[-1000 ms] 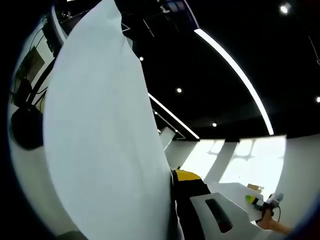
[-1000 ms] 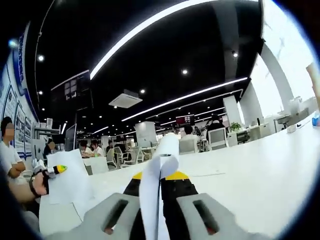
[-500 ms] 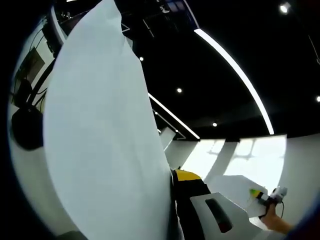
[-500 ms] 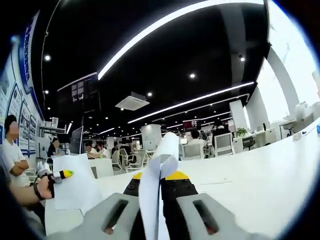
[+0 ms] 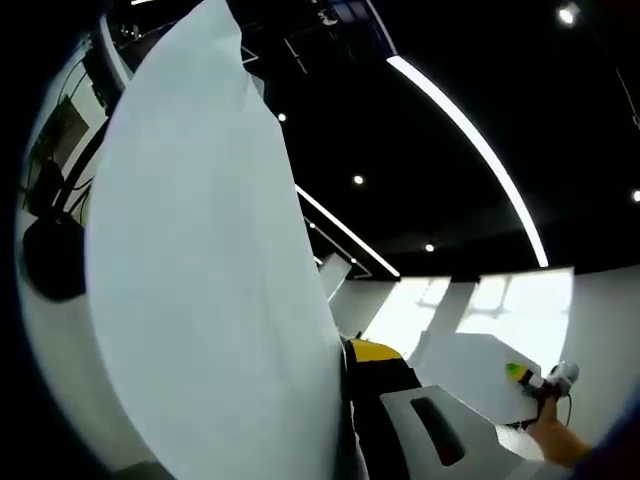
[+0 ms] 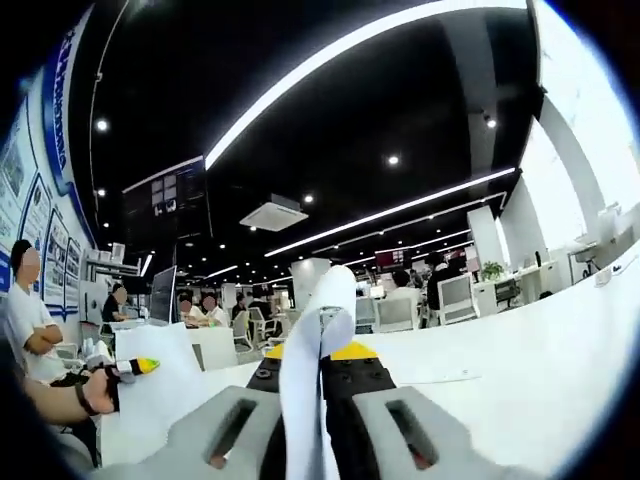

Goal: Organize the stack of printing papers by aligning and flattening the scattered papers on the table

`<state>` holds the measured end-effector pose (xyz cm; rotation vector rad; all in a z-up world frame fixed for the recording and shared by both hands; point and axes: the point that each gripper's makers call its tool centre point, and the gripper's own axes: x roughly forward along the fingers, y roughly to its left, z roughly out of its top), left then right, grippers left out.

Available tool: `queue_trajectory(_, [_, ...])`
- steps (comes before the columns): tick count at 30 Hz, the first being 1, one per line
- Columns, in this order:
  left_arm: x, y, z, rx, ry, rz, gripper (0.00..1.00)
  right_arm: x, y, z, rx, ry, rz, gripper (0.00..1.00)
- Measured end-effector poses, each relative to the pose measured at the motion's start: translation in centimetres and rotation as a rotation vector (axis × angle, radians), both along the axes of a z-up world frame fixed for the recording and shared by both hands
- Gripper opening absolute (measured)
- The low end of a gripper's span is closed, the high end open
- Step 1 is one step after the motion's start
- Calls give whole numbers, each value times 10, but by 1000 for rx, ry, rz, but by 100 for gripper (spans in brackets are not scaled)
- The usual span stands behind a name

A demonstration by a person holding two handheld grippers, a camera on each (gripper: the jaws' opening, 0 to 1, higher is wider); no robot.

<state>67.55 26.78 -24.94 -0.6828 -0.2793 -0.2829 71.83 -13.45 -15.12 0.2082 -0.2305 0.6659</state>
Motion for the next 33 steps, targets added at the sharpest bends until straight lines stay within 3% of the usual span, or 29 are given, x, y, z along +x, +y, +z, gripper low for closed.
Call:
queue_trajectory(13, [1,1,0,4,2,-3,7,3,-2,17,103,-5,23,0])
queue_trajectory(33, [2,2,-1,6,1,-1,8,-9,13,30,183,-14,77,0])
